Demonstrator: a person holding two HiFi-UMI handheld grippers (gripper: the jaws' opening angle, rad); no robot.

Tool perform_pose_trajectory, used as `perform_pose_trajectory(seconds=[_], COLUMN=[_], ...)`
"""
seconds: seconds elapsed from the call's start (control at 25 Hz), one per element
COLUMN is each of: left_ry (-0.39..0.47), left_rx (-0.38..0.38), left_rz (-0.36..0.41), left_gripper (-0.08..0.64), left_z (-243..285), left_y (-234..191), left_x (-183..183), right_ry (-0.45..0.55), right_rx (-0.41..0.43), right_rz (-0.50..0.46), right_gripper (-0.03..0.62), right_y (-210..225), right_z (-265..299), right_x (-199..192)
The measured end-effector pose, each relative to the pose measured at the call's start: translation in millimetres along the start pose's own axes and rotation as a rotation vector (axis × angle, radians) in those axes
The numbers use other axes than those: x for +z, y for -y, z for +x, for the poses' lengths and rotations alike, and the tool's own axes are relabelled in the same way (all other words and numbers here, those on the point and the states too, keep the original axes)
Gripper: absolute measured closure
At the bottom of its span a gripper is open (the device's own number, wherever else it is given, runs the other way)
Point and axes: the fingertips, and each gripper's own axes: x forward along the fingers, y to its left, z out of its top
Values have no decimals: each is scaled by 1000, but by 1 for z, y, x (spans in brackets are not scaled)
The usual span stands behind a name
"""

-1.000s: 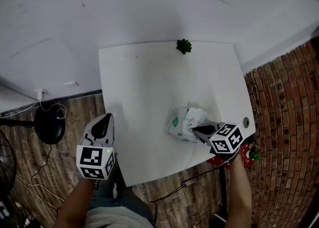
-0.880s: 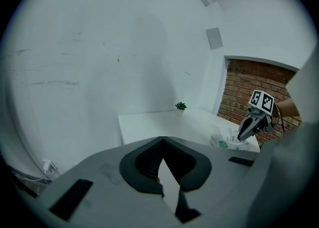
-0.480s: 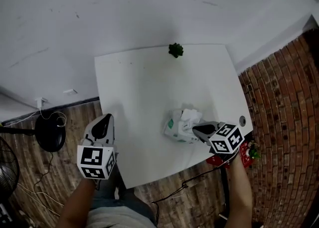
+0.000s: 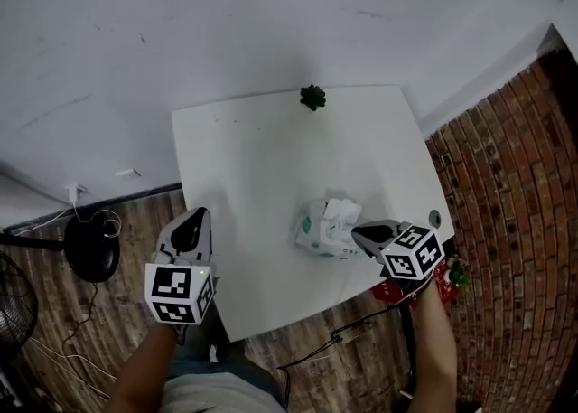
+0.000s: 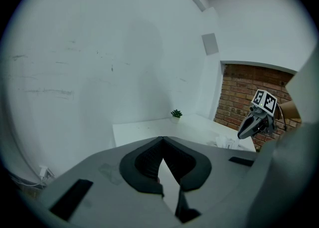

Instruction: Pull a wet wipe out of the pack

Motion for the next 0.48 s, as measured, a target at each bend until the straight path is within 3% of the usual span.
perform_pose_trajectory(seconds=[0.48], left_ry=[6], left_rx=[0], left_rz=[2], left_gripper=[560], left_z=[-11], left_y=[3], left_x=[4], right_ry=[65], right_rx=[-62], right_rz=[-4], right_gripper=[591], right_y=[-3], right_z=[-11], right_x=[8])
